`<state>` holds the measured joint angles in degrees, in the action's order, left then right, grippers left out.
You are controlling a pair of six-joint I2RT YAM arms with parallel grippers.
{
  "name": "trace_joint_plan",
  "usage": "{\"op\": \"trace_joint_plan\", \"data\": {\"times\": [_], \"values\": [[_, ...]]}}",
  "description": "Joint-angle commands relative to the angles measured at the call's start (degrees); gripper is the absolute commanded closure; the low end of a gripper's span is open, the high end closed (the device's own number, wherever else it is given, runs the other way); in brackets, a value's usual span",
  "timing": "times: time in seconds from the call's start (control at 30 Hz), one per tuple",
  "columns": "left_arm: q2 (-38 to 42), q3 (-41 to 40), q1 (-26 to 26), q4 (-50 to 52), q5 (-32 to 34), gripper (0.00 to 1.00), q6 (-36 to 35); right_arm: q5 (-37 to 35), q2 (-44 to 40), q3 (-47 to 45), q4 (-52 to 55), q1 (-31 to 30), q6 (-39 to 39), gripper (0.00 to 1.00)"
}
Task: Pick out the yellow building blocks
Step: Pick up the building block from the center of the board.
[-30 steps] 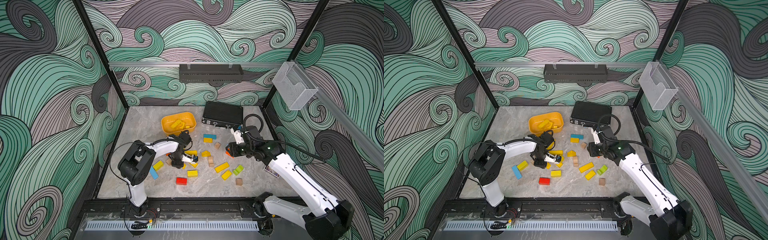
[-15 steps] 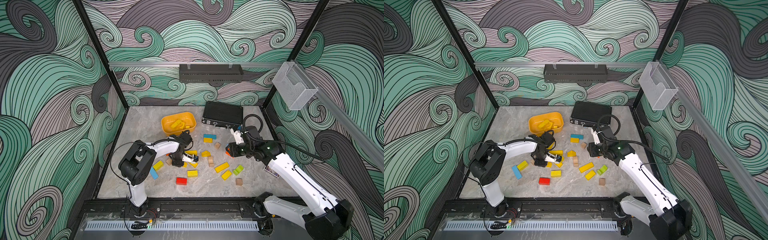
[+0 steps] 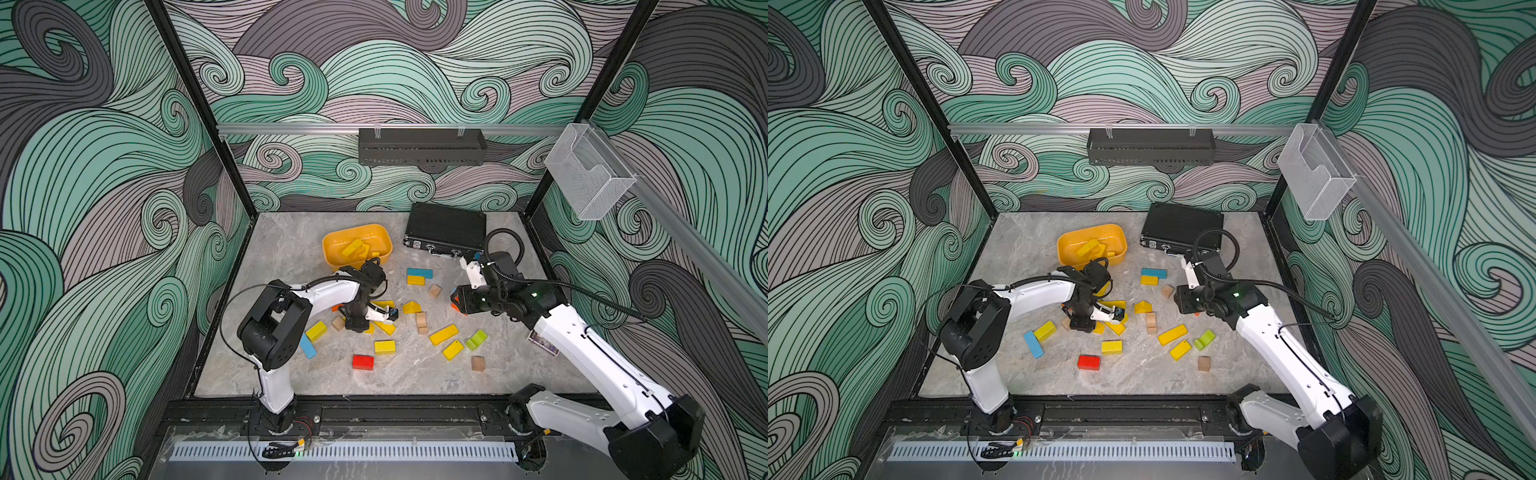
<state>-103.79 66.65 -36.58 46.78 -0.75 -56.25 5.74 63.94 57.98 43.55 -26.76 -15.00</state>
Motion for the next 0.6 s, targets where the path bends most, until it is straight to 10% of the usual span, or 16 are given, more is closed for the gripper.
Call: {"op": "trace_joint_plan", "data": {"times": [0.0, 0.57], "values": [[-1.07, 1.85, -0.51, 2.51, -2.02, 0.61, 1.12, -1.19, 0.53, -0.56, 0.10, 0.09, 0.57, 0.58], [-2.87, 2.40, -1.44, 2.17, -3.17, 0.65, 2.37, -1.58, 0.87, -1.47, 0.13, 0.13, 0.76, 0.58]]}}
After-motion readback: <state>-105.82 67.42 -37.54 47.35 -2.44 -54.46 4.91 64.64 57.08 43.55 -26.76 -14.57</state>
